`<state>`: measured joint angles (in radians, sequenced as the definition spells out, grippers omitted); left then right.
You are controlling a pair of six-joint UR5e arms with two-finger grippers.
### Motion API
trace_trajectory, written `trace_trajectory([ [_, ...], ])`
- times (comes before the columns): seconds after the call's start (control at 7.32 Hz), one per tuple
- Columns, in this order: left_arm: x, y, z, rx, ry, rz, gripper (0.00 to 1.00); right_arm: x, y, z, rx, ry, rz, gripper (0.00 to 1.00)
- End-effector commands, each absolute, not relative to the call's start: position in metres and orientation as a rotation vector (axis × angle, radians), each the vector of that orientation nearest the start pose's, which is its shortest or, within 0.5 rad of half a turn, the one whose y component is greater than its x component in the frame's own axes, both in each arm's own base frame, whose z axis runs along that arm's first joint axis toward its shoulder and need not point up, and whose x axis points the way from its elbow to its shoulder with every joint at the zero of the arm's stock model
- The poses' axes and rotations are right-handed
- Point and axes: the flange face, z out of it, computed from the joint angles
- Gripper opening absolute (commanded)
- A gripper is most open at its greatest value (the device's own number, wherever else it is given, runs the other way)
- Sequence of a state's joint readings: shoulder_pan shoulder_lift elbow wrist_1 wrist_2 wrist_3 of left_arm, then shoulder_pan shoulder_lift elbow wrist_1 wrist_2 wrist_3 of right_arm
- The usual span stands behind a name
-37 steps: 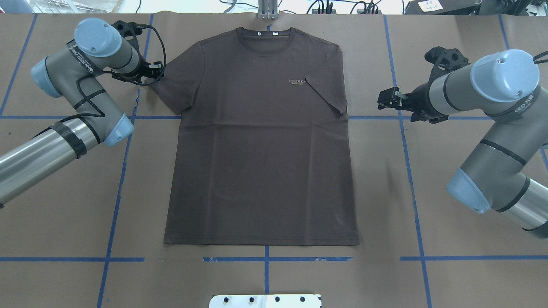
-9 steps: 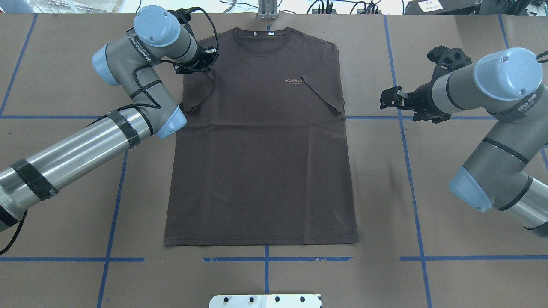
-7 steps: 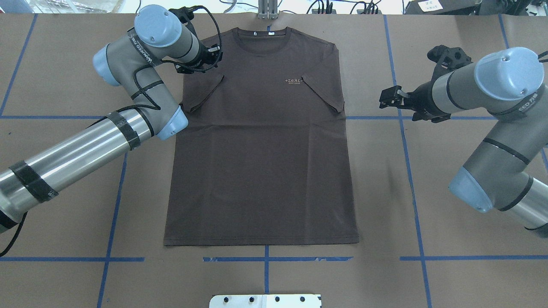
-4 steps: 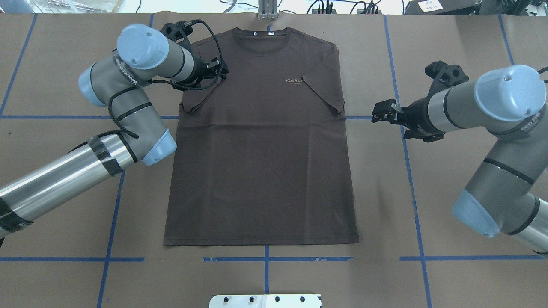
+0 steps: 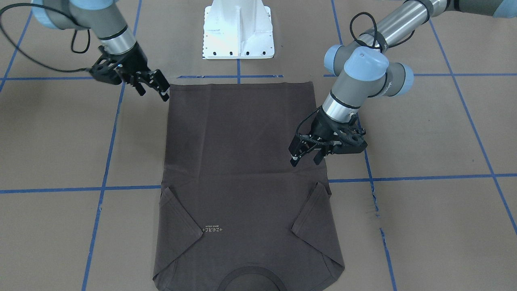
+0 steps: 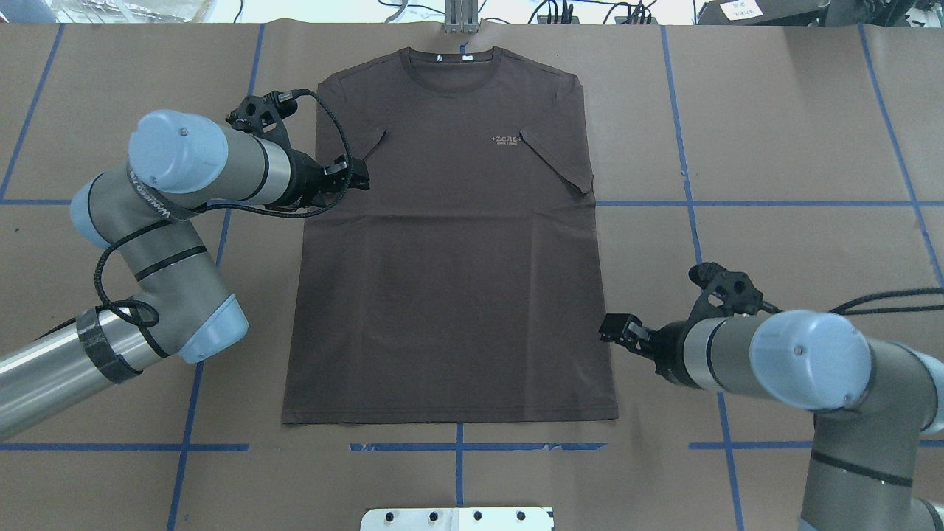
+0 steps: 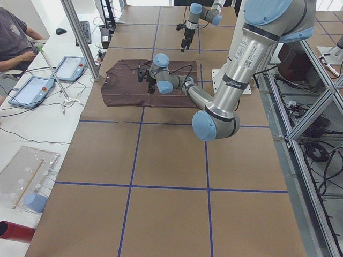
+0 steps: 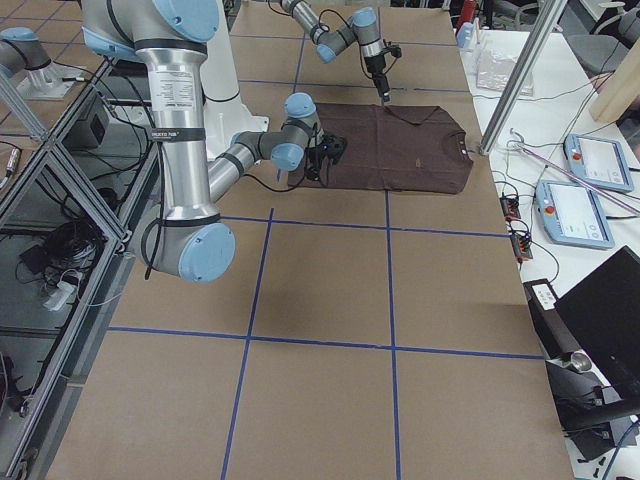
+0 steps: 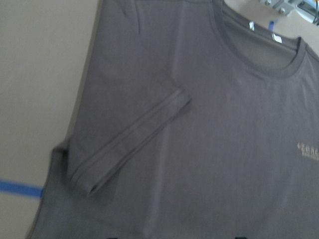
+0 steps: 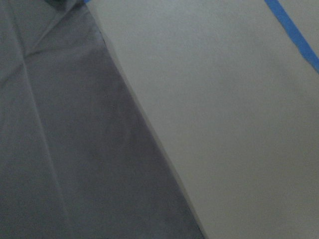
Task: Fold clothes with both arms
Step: 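Move both grippers to the hem corners nearest the robot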
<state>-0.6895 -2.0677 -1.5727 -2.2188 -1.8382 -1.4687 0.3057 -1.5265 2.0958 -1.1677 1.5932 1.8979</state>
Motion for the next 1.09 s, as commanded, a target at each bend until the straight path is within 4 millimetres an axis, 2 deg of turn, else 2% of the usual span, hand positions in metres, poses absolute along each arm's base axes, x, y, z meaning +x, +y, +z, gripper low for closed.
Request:
trace_trajectory([
  [0.0, 0.461, -0.497, 0.298, 0.198, 1.157, -0.366, 0.84, -0.456, -0.216, 0.361, -0.044, -0.967, 0.663, 0.91],
  [0.14, 0.469, -0.491, 0.297, 0.18, 1.161, -0.373, 0.84, -0.471, -0.211, 0.377, -0.009, -0.909, 0.682, 0.88],
  [0.68, 0.47, -0.489, 0.298, 0.174, 1.162, -0.379, 0.84, -0.477, -0.208, 0.374, -0.022, -0.906, 0.689, 0.78],
  [0.82, 0.469, -0.49, 0.3, 0.175, 1.159, -0.382, 0.84, -0.484, -0.205, 0.368, -0.029, -0.918, 0.683, 0.77],
  [0.96, 0.469, -0.49, 0.301, 0.174, 1.157, -0.383, 0.84, -0.487, -0.205, 0.369, -0.028, -0.91, 0.681, 0.75],
])
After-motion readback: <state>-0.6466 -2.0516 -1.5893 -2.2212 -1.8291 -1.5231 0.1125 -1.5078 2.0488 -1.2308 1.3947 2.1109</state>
